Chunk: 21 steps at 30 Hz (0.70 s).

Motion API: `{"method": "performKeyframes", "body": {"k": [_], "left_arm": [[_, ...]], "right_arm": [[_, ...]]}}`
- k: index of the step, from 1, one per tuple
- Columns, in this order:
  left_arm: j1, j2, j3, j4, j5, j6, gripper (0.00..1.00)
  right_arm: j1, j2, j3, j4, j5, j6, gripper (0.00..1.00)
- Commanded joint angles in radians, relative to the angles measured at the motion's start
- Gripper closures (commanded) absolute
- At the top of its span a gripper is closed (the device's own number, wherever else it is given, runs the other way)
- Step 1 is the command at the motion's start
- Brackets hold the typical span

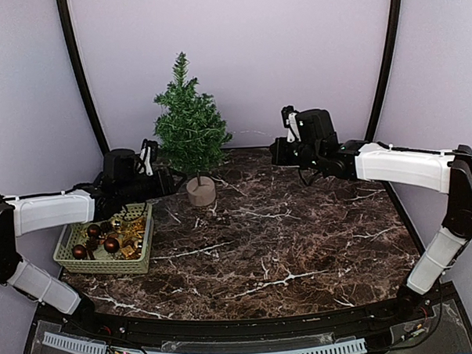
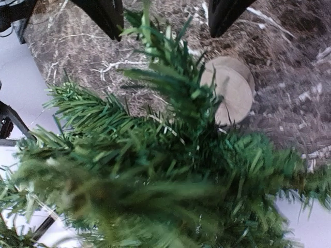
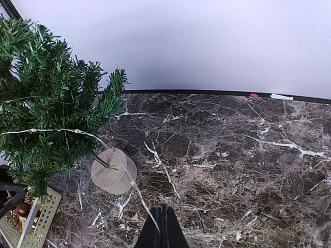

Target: Decorate the small christmas tree

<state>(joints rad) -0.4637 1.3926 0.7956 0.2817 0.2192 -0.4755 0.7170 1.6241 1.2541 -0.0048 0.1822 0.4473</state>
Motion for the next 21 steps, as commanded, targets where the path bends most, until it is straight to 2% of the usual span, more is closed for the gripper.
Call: {"method": "performKeyframes", "body": {"k": [1, 3, 4, 5, 6, 8, 15, 21], "left_arm": [[-0.001, -0.01, 0.039, 0.061, -0.067, 0.009, 0.47], [-0.002, -0.004, 0.043, 0.06, -0.074, 0.02, 0.59], [-0.002, -0.001, 0.047, 0.055, -0.075, 0.025, 0.73], [-0.002, 0.002, 0.05, 0.041, -0.075, 0.034, 0.8], [-0.002, 0.002, 0.054, 0.033, -0.07, 0.039, 0.92], [-0.001, -0.014, 0.05, 0.007, -0.068, 0.055, 0.99], [-0.001, -0.168, -0.05, -0.08, -0.093, 0.085, 1.0], [0.025, -0.255, -0.088, -0.165, -0.067, 0.12, 1.0]], "right_arm": [[-0.007, -0.031, -0.005, 0.023, 0.017, 0.004, 1.0], [-0.007, -0.028, -0.001, 0.017, 0.017, 0.002, 1.0], [-0.006, -0.029, 0.0, 0.012, 0.018, 0.002, 1.0], [-0.007, -0.032, 0.002, 0.009, 0.019, 0.001, 1.0], [-0.006, -0.038, 0.001, 0.009, 0.019, 0.0, 1.0], [-0.006, -0.057, -0.004, -0.017, 0.016, -0.001, 1.0], [0.016, -0.188, -0.078, -0.08, -0.071, -0.007, 1.0], [0.049, -0.265, -0.096, -0.164, -0.219, -0.002, 1.0]]}}
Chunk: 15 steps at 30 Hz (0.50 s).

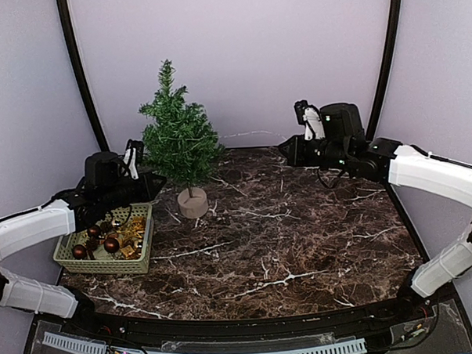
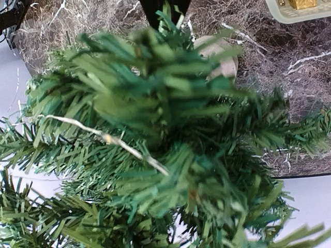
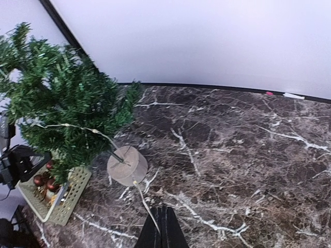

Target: Decorate the small christmas tree

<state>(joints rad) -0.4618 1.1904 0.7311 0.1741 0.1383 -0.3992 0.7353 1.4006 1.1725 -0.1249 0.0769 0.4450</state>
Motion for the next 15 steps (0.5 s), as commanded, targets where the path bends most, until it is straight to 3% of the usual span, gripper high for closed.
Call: {"method": "performKeyframes", "body": {"k": [1, 8, 15], "left_arm": [[0.047, -0.057, -0.025, -0.059, 0.03, 0.047, 1.0], [0.194, -0.018, -0.042, 0.034, 0.181, 0.044, 1.0], [0.251, 0.092, 0.011, 0.075, 0.218, 0.102, 1.0]], "right_arm": [[0.034, -0.047, -0.021, -0.045, -0.125, 0.007, 1.0], [0.041, -0.017, -0.056, 0.053, -0.085, 0.043, 1.0], [0.04, 0.07, -0.009, 0.121, -0.013, 0.037, 1.0]]}}
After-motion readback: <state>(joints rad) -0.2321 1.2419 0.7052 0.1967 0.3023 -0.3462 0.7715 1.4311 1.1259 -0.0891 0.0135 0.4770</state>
